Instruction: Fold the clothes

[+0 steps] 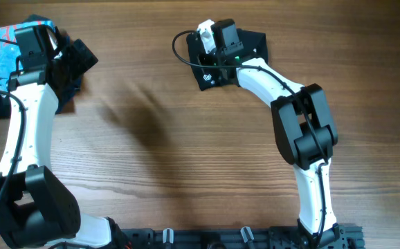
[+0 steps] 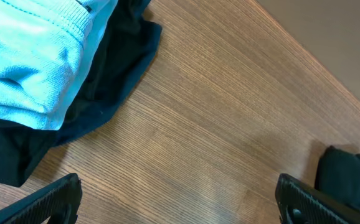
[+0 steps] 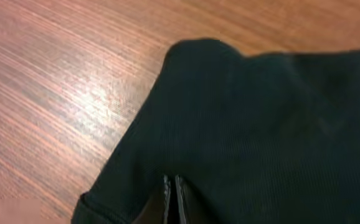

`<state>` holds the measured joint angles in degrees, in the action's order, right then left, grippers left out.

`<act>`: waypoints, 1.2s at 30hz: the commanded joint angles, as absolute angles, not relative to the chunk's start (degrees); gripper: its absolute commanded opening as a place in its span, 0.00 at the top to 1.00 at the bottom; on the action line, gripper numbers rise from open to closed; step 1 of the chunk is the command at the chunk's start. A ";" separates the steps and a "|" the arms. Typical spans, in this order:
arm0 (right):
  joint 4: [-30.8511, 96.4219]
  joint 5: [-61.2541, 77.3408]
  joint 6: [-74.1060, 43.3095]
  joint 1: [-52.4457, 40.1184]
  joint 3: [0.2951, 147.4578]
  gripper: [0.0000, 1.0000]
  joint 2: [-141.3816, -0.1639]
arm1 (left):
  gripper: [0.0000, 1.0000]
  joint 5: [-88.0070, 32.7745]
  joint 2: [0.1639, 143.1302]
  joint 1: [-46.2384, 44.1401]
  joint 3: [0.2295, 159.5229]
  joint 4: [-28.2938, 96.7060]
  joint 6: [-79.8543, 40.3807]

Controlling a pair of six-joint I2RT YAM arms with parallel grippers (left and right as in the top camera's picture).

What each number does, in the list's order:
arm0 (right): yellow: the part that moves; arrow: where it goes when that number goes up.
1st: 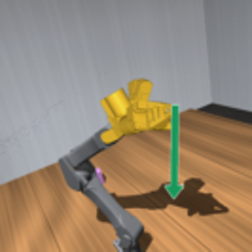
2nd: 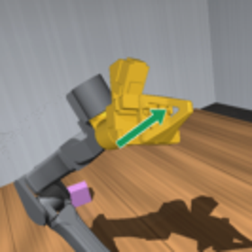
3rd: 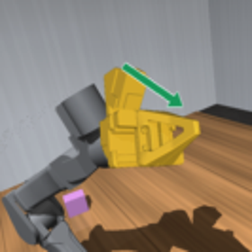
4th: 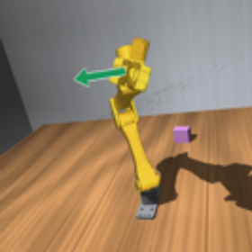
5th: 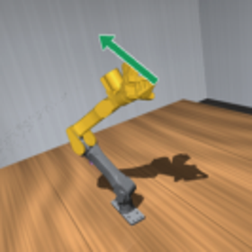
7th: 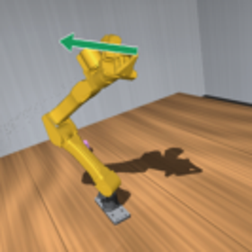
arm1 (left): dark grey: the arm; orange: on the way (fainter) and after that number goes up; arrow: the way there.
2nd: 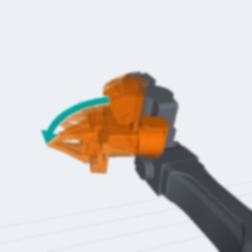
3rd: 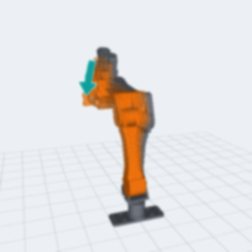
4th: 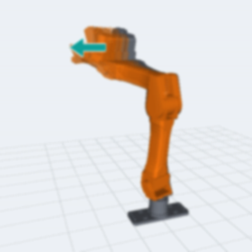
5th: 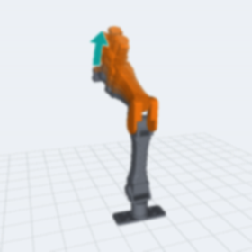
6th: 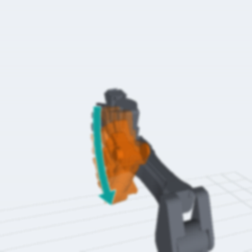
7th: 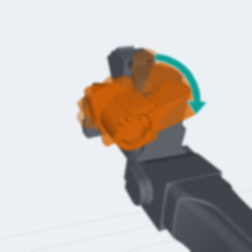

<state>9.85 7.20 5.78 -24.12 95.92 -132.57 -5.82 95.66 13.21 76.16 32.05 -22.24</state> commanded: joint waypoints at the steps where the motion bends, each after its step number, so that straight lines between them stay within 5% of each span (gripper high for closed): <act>1: 15.03 9.10 2.74 -24.47 95.98 0.96 -134.10 | 0.00 -5.43 96.14 13.41 76.84 31.86 -22.74; 16: 49.80 -1.72 1.23 -21.28 95.98 0.96 -134.08 | 0.00 -5.43 96.14 13.41 76.84 32.80 -22.74; 26: 53.12 -37.63 -17.37 -12.75 96.12 0.96 -134.02 | 0.00 -5.43 96.14 13.41 76.84 33.21 -22.74; 34: 50.81 -34.37 -16.53 -9.30 101.54 0.95 -130.65 | 0.00 -5.43 96.14 13.41 76.84 33.12 -22.74; 35: 50.30 -31.66 -13.52 -9.32 102.80 0.93 -129.71 | 0.00 -5.43 96.14 13.41 76.84 33.15 -22.74; 36: 49.69 -25.30 -8.49 -9.39 105.41 0.74 -127.74 | 0.00 -5.43 96.14 13.41 76.84 33.17 -22.76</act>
